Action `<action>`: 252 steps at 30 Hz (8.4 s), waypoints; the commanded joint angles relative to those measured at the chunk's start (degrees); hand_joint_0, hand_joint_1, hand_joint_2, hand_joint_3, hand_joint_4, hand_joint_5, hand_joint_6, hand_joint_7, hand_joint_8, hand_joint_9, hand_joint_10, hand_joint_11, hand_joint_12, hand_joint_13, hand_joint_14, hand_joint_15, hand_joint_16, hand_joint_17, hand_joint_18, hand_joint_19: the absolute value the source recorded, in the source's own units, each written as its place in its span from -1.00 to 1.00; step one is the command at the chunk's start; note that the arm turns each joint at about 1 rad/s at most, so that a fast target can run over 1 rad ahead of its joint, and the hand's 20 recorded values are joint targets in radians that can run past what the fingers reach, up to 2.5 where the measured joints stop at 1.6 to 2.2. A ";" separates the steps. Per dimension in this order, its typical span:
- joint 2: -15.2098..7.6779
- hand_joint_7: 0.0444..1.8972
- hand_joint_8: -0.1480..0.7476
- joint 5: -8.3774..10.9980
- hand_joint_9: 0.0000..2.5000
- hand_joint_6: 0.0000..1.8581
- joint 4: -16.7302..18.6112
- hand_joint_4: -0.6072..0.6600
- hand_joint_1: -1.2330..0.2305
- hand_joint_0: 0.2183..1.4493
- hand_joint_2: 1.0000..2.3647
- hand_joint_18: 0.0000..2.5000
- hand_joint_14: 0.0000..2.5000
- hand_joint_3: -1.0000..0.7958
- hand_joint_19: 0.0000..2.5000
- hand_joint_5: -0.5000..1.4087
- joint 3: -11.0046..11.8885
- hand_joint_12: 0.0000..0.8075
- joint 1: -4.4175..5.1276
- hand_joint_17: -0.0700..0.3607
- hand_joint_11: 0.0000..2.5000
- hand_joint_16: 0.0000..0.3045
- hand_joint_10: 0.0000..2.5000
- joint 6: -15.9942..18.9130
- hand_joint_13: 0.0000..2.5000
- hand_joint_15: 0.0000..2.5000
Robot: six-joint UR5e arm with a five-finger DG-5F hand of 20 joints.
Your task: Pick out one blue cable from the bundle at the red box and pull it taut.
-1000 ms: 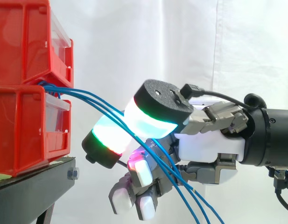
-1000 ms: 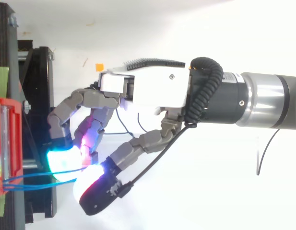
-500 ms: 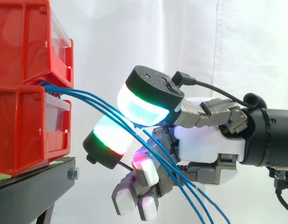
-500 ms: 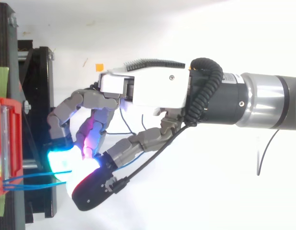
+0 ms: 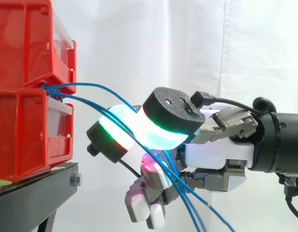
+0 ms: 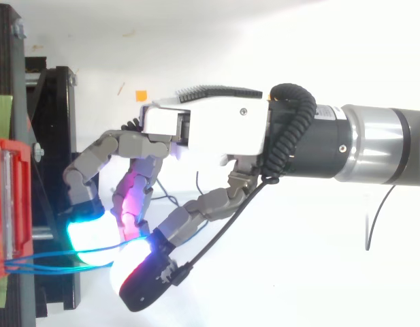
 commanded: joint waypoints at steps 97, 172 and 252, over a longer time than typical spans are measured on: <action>0.00 0.02 0.06 0.05 0.01 -0.05 -0.97 0.07 -0.18 -0.35 -0.98 -0.32 -0.98 -0.16 -0.38 -0.60 0.79 0.11 0.05 -0.04 -0.47 -0.60 -0.98 0.45 -0.19 -0.51; 16.87 0.02 0.04 12.44 0.16 0.01 -16.70 -0.14 -0.37 -0.22 -0.96 -0.21 -0.99 -0.03 -0.29 -0.63 -15.65 -0.11 4.00 -0.13 -0.05 -0.66 -0.98 9.24 0.11 0.15; 16.79 -0.02 0.06 14.37 0.09 0.01 -13.01 -0.11 -0.36 -0.19 -0.97 0.08 1.00 -0.03 0.33 -0.62 -15.65 -0.06 4.88 -0.16 -0.14 -0.68 0.79 4.05 -0.13 -0.27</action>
